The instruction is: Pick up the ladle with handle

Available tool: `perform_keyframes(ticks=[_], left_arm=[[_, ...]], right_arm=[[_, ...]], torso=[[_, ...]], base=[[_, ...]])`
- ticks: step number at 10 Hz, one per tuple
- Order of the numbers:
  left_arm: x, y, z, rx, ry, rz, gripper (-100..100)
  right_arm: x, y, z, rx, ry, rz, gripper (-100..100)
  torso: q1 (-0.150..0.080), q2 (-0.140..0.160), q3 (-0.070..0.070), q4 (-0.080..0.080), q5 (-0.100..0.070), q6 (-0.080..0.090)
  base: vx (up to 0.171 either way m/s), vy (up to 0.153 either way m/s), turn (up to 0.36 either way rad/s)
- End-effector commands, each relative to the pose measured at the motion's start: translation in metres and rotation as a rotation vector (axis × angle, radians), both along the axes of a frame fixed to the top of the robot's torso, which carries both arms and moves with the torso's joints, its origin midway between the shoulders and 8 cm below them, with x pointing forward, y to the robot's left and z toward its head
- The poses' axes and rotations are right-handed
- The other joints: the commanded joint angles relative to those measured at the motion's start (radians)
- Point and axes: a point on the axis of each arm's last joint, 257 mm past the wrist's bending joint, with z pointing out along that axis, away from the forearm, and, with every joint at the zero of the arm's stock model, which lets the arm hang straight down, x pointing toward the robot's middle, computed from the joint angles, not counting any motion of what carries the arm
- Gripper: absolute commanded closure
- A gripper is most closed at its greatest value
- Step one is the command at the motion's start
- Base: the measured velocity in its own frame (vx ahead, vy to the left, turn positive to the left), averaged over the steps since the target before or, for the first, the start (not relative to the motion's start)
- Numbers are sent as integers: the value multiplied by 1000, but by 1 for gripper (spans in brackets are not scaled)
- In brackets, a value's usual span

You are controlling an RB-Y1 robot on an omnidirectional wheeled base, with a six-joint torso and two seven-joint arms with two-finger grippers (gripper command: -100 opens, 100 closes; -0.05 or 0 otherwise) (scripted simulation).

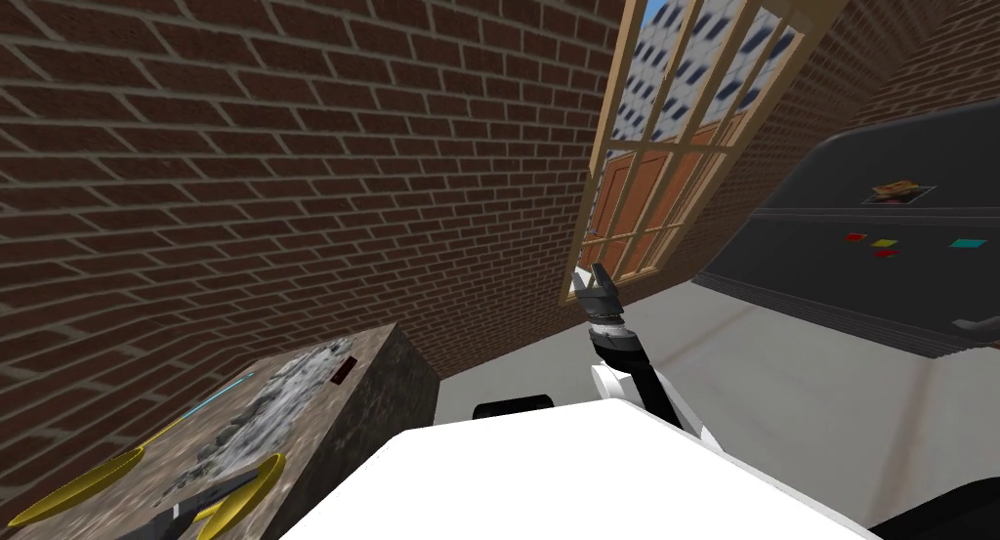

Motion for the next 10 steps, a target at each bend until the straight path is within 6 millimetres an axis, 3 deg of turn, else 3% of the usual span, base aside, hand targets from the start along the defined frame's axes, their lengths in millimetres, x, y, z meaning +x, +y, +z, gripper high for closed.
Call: perform_keyframes(ticks=[1, 2, 9, 10], left_arm=[[1, -1, -4, 0, 12, 24, -100], [11, -2, -3, -1, -6, 16, -100], [26, -3, -11, 3, 11, 86, -100], [35, -4, -10, 2, -5, 79, -100]], right_arm=[[0, 0, 0, 0, 0, 0, 0], [0, 0, 0, 0, 0, 0, 0], [0, 0, 0, 0, 0, 0, 0], [0, 0, 0, 0, 0, 0, 0]], torso=[[0, 0, 0, 0, 0, 0], [0, 0, 0, 0, 0, 1], [0, 0, 0, 0, 0, 0], [0, 1, 1, 0, 0, 0]], base=[[-69, 11, -117], [-63, 17, -52], [-79, 9, -78], [-79, 10, -59]])
